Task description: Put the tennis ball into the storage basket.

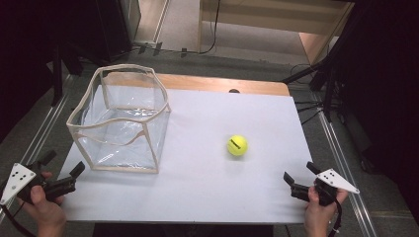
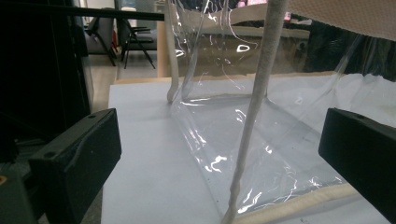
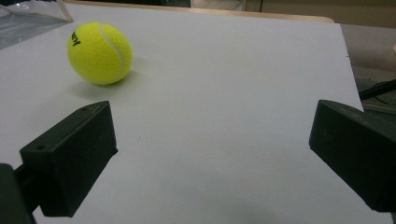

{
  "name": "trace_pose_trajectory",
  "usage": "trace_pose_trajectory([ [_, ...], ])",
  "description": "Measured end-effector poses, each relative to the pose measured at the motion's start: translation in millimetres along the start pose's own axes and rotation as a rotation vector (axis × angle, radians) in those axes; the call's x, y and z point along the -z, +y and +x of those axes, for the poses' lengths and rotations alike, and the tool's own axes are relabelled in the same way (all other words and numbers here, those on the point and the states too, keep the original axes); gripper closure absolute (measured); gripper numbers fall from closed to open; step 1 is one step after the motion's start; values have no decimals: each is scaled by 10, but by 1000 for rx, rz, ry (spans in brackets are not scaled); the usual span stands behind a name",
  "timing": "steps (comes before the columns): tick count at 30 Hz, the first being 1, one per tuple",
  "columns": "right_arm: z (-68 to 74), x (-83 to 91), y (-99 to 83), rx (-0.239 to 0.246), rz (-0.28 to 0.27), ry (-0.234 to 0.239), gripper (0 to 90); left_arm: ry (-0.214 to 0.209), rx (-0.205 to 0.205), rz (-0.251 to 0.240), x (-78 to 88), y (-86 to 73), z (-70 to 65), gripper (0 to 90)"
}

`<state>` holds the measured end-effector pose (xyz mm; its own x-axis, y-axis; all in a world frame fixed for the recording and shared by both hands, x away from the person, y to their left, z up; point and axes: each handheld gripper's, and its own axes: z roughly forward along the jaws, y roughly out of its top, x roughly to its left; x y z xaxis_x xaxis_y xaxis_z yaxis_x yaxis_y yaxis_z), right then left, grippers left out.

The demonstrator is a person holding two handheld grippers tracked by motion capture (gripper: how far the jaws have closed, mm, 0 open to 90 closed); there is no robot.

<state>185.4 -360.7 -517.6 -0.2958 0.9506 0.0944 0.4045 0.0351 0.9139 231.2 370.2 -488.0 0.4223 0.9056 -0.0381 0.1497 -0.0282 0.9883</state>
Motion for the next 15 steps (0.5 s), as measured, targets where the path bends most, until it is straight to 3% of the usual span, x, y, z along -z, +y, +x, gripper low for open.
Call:
trace_pose_trajectory([
  [7,0,14,36,-8,-6,-12,0,-3,3,2,3,-9,-9,0],
  [15,17,-12,179,4,4,-26,7,-1,-21,14,4,-11,-37,0],
])
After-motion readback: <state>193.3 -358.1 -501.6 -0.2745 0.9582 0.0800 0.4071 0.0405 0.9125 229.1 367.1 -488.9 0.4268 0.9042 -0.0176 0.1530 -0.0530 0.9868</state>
